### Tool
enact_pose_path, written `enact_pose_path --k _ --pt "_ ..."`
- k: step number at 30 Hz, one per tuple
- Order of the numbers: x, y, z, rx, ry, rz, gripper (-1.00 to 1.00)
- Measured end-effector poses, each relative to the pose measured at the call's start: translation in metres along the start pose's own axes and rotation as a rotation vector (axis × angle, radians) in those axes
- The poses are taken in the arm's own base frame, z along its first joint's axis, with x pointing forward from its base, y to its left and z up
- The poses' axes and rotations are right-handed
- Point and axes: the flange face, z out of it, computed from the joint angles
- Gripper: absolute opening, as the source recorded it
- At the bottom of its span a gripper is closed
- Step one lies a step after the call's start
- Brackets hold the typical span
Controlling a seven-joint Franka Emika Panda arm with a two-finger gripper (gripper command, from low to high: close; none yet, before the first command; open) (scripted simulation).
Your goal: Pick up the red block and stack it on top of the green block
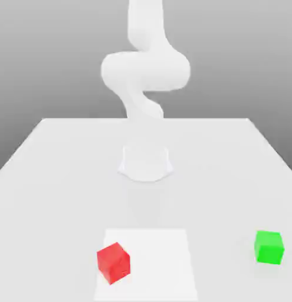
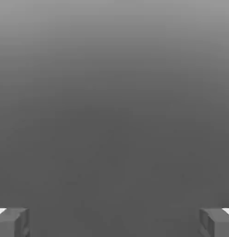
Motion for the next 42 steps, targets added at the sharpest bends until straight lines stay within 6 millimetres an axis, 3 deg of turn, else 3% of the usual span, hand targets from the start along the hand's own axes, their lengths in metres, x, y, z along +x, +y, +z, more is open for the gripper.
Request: enact_pose_path --k 5,11,16,21,27,28,35,40,42 --pt "-0.008 0.025 0.112 -0.17 -0.049 0.167 0.0" --pt "-0.03 0.082 0.227 -0.357 -0.106 0.368 0.0" --pt "-0.064 0.144 0.304 -0.506 -0.157 0.541 0.0" --pt "-0.108 0.212 0.362 -0.65 -0.211 0.725 0.0" --pt "-0.15 0.257 0.414 -0.701 -0.234 0.791 0.0" --pt "-0.155 0.263 0.423 -0.702 -0.234 0.79 -1.0" --pt "-0.157 0.264 0.425 -0.7 -0.233 0.791 -1.0" --pt "-0.135 0.24 0.388 -0.701 -0.233 0.791 -1.0" --pt "-0.151 0.211 0.381 -0.698 -0.244 0.767 -1.0"
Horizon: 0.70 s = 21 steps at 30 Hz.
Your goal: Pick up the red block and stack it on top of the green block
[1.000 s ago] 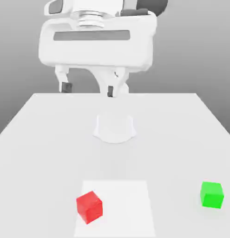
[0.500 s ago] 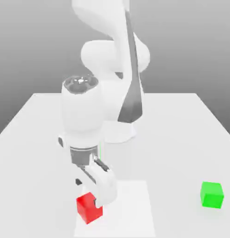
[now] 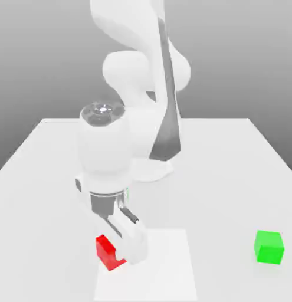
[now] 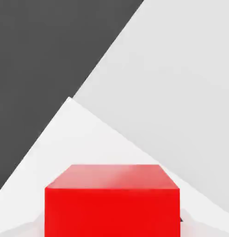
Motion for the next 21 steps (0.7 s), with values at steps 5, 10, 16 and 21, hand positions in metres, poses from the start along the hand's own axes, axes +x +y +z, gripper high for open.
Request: enact_pose_path --k 5,10,16,21 --pt "-0.127 0.014 -0.014 -0.002 -0.002 -0.107 -1.0" --pt "-0.26 0.073 -0.029 -0.001 -0.001 -0.23 -1.0" --pt "-0.306 0.102 0.003 0.004 -0.001 -0.257 -1.0" --pt "-0.305 0.103 0.024 0.002 0.0 -0.259 1.0"
